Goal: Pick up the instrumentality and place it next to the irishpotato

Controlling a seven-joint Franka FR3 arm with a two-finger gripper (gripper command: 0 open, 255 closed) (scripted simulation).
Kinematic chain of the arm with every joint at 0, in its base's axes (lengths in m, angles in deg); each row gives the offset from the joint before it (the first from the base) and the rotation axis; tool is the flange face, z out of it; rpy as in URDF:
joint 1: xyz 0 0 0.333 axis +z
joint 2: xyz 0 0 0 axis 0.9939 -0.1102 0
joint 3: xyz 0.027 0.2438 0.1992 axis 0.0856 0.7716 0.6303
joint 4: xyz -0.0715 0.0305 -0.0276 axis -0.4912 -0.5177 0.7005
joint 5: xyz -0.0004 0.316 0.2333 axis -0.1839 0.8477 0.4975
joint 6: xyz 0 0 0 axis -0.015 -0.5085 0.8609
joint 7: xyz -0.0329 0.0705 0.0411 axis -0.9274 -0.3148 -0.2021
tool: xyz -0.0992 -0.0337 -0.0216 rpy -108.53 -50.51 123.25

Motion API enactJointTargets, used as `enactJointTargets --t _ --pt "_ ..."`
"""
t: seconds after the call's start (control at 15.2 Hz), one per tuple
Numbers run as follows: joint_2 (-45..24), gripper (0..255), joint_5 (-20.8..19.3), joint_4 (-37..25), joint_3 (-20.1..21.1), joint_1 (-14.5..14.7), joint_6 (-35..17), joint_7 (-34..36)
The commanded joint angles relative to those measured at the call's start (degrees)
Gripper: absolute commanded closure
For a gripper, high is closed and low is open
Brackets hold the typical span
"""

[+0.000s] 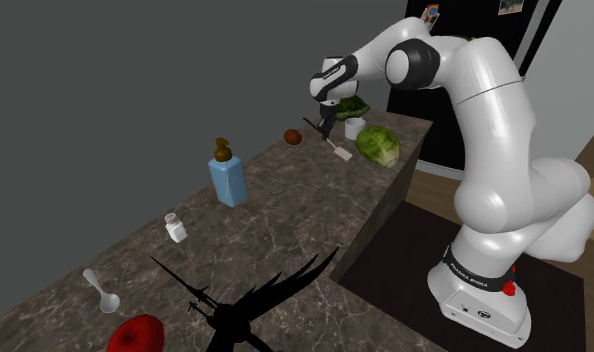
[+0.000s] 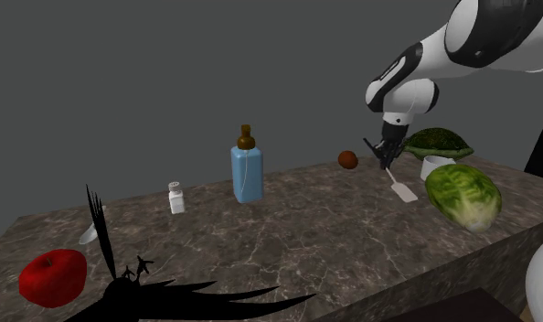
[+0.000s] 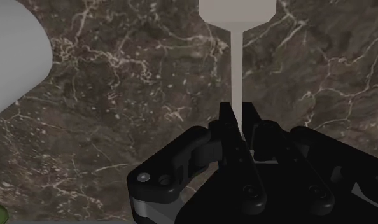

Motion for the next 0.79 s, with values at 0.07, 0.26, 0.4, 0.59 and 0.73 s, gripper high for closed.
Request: enactJointTargets --t 0.07,0.26,0.4,0.59,0.73 --pt "-1.27 255 -0.02 0.34 -0.01 0.07 -1.64 0.02" --pt "-2.66 255 -0.03 0.37 -0.02 0.08 -3.06 -0.01" --pt "-3.60 255 -0.03 0.37 -0.03 0.09 -4.00 -0.04" --pt "-4.60 255 -0.04 0.26 -0.04 0.10 -4.89 -0.07" --pt "-4.61 255 -0.04 0.25 -0.04 0.10 -4.89 -0.06"
